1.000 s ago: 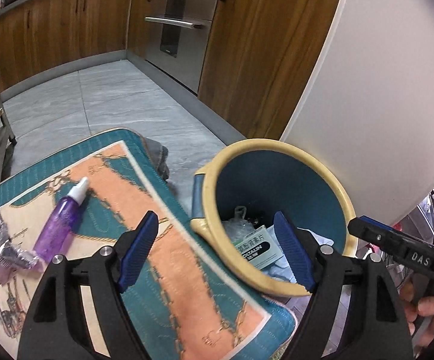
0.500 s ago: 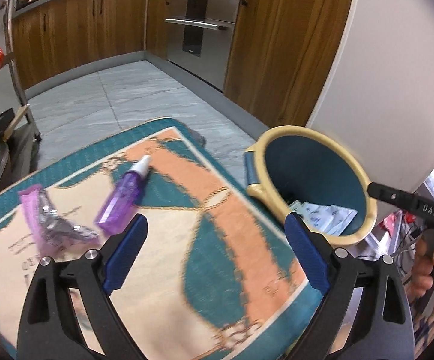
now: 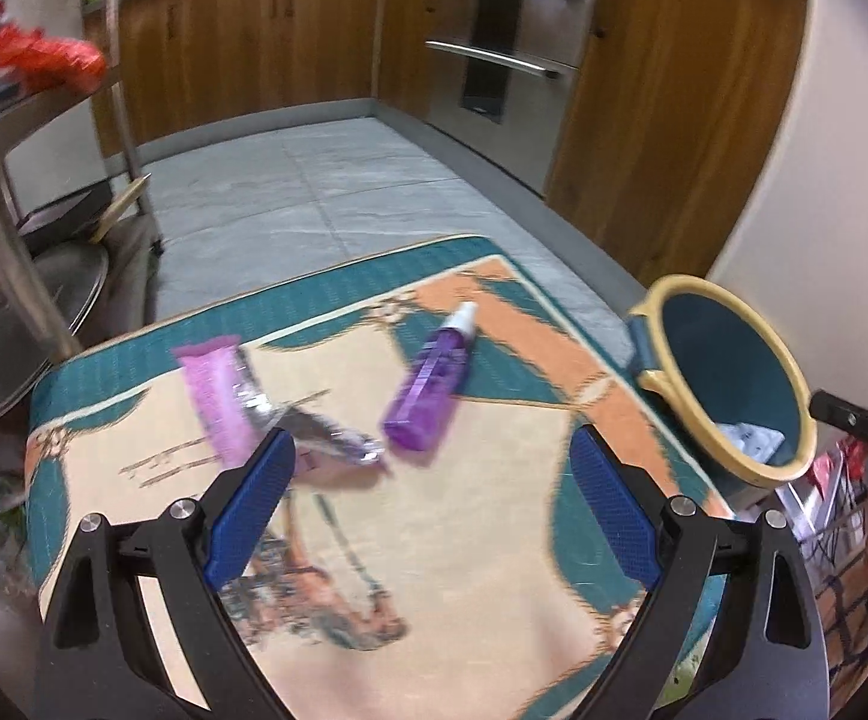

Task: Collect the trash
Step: 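Move both grippers back over the cushion toward the remaining trash, then grasp the pink wrapper and foil with the left gripper while the right grasps the purple spray bottle, then carry the pink wrapper and purple spray bottle over the teal bin with both grippers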

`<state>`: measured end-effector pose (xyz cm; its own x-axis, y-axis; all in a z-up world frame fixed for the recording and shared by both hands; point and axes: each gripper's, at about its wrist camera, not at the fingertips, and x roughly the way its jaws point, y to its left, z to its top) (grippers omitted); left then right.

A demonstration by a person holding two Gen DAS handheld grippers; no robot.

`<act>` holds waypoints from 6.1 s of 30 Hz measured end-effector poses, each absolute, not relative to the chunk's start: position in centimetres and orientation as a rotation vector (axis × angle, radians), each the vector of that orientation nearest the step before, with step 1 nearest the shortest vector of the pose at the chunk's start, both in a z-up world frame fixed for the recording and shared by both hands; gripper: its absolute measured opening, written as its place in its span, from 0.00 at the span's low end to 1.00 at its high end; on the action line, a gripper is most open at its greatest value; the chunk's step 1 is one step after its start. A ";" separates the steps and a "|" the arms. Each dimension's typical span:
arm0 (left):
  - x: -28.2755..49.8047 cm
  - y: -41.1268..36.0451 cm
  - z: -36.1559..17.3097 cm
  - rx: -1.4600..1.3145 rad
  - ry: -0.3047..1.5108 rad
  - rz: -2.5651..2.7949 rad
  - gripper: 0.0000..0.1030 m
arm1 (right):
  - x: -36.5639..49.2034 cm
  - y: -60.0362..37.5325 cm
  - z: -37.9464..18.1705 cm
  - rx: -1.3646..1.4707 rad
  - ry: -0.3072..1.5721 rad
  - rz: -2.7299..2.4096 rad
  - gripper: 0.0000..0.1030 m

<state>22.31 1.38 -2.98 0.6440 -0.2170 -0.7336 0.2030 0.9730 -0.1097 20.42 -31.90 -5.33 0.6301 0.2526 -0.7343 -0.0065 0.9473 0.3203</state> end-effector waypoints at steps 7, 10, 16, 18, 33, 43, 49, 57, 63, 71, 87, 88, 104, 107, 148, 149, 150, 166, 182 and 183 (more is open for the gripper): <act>23.6 5.7 -4.5 -0.110 0.862 -0.151 0.89 | 21.0 -29.7 -5.3 0.266 0.900 0.186 0.72; 24.3 7.0 -5.2 -0.147 0.875 -0.124 0.89 | 21.1 -29.0 -5.3 0.254 0.908 0.196 0.72; 26.9 8.8 -6.9 -0.207 0.903 -0.066 0.89 | 21.8 -27.0 -5.5 0.248 0.933 0.215 0.72; 27.7 9.4 -7.5 -0.229 0.911 -0.050 0.88 | 22.1 -26.1 -5.5 0.246 0.941 0.224 0.72; 31.2 11.0 -11.6 -0.267 1.018 -0.030 0.33 | 25.0 -20.0 -7.5 0.277 1.015 0.285 0.72; 29.2 12.6 -11.3 -0.306 1.018 -0.021 0.08 | 27.8 -17.0 -9.0 0.326 1.066 0.306 0.72; 27.3 13.4 -9.0 -0.299 0.983 -0.009 0.08 | 29.9 -15.5 -10.1 0.389 1.089 0.294 0.72; 23.7 15.0 -5.9 -0.375 0.930 -0.010 0.08 | 33.8 -11.6 -11.3 0.472 1.116 0.278 0.72; 22.7 16.1 -5.7 -0.416 0.906 0.008 0.08 | 36.3 -7.8 -12.0 0.388 1.132 0.245 0.72; 23.3 16.6 -7.6 -0.425 0.931 0.064 0.08 | 36.7 -4.4 -13.3 0.152 1.134 0.213 0.59; 23.6 15.2 -7.5 -0.364 0.929 0.036 0.08 | 30.3 -7.5 -12.8 -0.120 1.101 0.372 0.33; 23.6 14.9 -7.5 -0.358 0.930 0.031 0.08 | 29.8 -7.7 -12.8 -0.127 1.099 0.378 0.33; 21.3 10.6 -5.6 -0.302 0.878 -0.073 0.08 | 21.9 -13.0 -6.9 -0.045 0.944 0.479 0.33; 20.7 9.7 -5.0 -0.290 0.859 -0.087 0.08 | 21.1 -14.0 -5.2 -0.035 0.907 0.489 0.33; 19.6 -7.7 -3.7 -0.151 0.847 -0.305 0.08 | 19.8 -32.1 -3.1 0.290 0.754 0.273 0.33; 19.7 -8.2 -3.6 -0.148 0.847 -0.311 0.08 | 19.9 -32.5 -3.1 0.299 0.751 0.263 0.33; 20.0 -8.8 -3.5 -0.146 0.846 -0.317 0.08 | 19.9 -32.9 -3.0 0.308 0.749 0.254 0.33; 24.0 -17.6 -3.9 -0.091 0.876 -0.415 0.08 | 20.3 -37.4 -4.6 0.411 0.781 0.110 0.33; 26.1 -21.9 -7.3 -0.034 0.956 -0.471 0.08 | 21.6 -37.5 -7.3 0.348 0.889 0.031 0.33; 26.3 -22.1 -7.5 -0.027 0.965 -0.476 0.08 | 21.8 -37.3 -7.5 0.347 0.896 0.031 0.33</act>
<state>26.26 -22.07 -7.49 0.4752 -0.4010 -0.7832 0.3772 0.8970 -0.2305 21.79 -37.35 -7.49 0.6279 0.1701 -0.7595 0.1176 0.9439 0.3086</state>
